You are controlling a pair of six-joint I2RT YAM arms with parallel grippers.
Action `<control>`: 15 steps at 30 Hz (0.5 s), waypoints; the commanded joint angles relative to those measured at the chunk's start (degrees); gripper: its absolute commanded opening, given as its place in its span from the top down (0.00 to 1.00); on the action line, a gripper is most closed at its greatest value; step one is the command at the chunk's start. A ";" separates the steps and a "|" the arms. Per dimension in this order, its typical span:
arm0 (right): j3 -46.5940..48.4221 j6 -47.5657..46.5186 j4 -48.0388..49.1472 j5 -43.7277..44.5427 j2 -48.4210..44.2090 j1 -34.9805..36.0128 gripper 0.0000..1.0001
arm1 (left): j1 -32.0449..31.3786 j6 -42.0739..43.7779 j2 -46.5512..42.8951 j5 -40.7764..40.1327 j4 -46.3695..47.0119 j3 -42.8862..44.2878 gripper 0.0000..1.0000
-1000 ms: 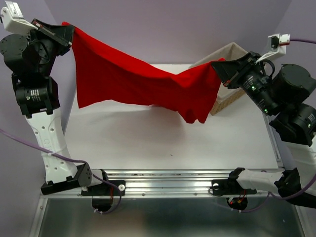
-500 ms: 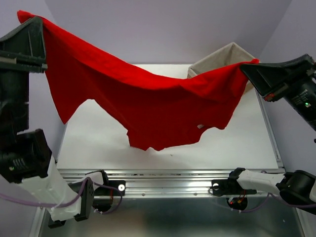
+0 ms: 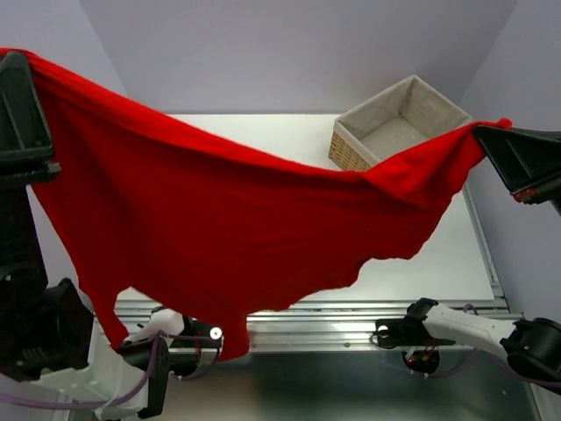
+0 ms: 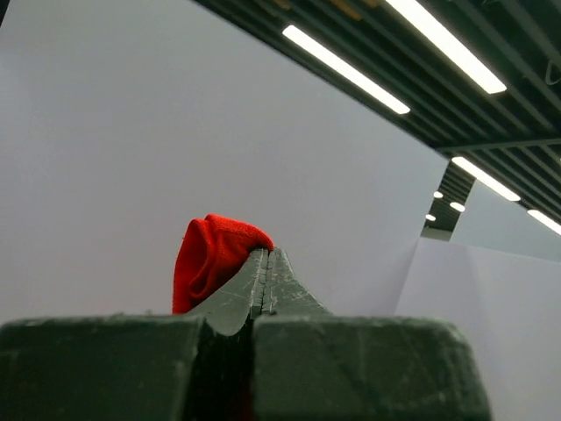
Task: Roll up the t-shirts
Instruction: Flatten out the T-shirt at the center of the board.
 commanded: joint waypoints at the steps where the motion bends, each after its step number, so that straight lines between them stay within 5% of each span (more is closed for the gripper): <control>1: -3.61 -0.79 -1.92 12.40 2.11 -0.03 0.99 | -0.37 1.90 4.88 -0.16 3.34 -8.58 1.00; 15: -25.06 -1.40 -5.79 35.69 14.06 -0.03 0.99 | -0.63 12.53 15.51 3.09 11.43 -48.31 1.00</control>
